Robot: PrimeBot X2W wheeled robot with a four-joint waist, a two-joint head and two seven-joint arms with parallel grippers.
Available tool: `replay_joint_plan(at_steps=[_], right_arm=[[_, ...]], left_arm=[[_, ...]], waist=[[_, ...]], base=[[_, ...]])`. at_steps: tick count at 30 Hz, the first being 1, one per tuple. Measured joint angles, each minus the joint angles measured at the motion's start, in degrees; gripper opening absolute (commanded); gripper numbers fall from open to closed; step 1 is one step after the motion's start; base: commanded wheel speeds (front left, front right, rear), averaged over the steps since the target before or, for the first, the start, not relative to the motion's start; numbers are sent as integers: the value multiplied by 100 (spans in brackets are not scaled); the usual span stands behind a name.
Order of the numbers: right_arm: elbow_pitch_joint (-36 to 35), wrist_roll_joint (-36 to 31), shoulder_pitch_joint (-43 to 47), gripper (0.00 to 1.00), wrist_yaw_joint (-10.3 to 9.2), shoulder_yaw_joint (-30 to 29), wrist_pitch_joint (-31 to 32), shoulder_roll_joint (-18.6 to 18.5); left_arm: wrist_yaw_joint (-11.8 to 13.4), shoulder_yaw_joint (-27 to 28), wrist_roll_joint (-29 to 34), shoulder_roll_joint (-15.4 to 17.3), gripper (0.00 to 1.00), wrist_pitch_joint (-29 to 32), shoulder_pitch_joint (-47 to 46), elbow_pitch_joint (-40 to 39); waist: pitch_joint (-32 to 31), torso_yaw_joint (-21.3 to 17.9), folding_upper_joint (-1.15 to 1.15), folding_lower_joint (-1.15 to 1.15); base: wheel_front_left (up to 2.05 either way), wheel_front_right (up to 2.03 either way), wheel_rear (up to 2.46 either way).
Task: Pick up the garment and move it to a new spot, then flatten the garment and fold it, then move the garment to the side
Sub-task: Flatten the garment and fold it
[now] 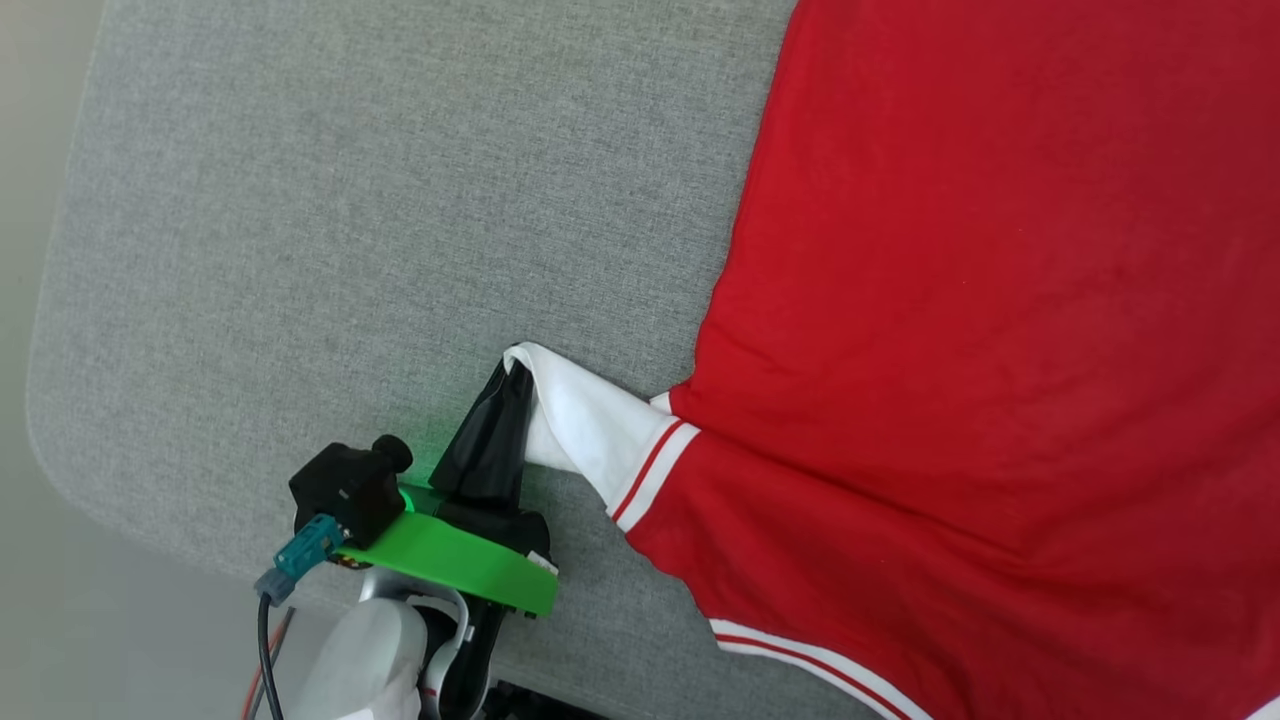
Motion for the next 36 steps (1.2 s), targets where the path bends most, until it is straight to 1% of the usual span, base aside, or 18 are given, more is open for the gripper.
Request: replay_joint_plan(at_steps=[2,3,8,13,17,24,27,28,29,33,36], right_arm=[[-11,25,-18,99,1,-26,-7,-23],[-18,25,-25,0,2,-13,-47,-46],[75,66,-15,0,2,59,-302,3],[132,225,84,0,1,292,-760,49],[103,436,351,0,1,541,-1111,-62],[-300,1045,1150,0,2,730,-1744,-497],[-509,1298,1759,0,2,746,-1930,-660],[-677,1433,2401,0,2,703,-2029,-762],[-854,1561,3041,0,2,543,-2106,-866],[-996,1755,4045,0,2,244,-2218,-844],[-1092,1794,4786,0,2,43,-2274,-740]], left_arm=[[-11,33,31,-15,0,0,-2,-1],[-12,49,33,-23,0,0,-2,0],[-13,105,82,-43,0,0,1,56],[-30,180,143,-58,0,0,41,145],[-31,240,182,-55,0,0,176,198],[-29,335,232,24,0,0,607,359],[-10,345,240,73,0,3,805,419],[12,350,240,110,0,10,959,448],[55,364,238,141,0,16,1071,452],[96,361,237,186,0,48,1208,459],[101,360,236,224,0,65,1285,458]], waist=[[32,13,0,0],[32,6,0,0],[-78,-56,0,0],[-341,-136,0,1],[-628,-206,0,1],[-1278,-379,0,1],[-1586,-483,0,0],[-1860,-600,0,0],[-2107,-730,0,0],[-2420,-900,0,0],[-2607,-1025,0,0]], base=[[0,0,0],[0,0,0],[0,0,0],[0,0,0],[0,0,0],[0,0,0],[0,0,0],[0,0,0],[0,0,0],[0,0,0],[0,0,0]])
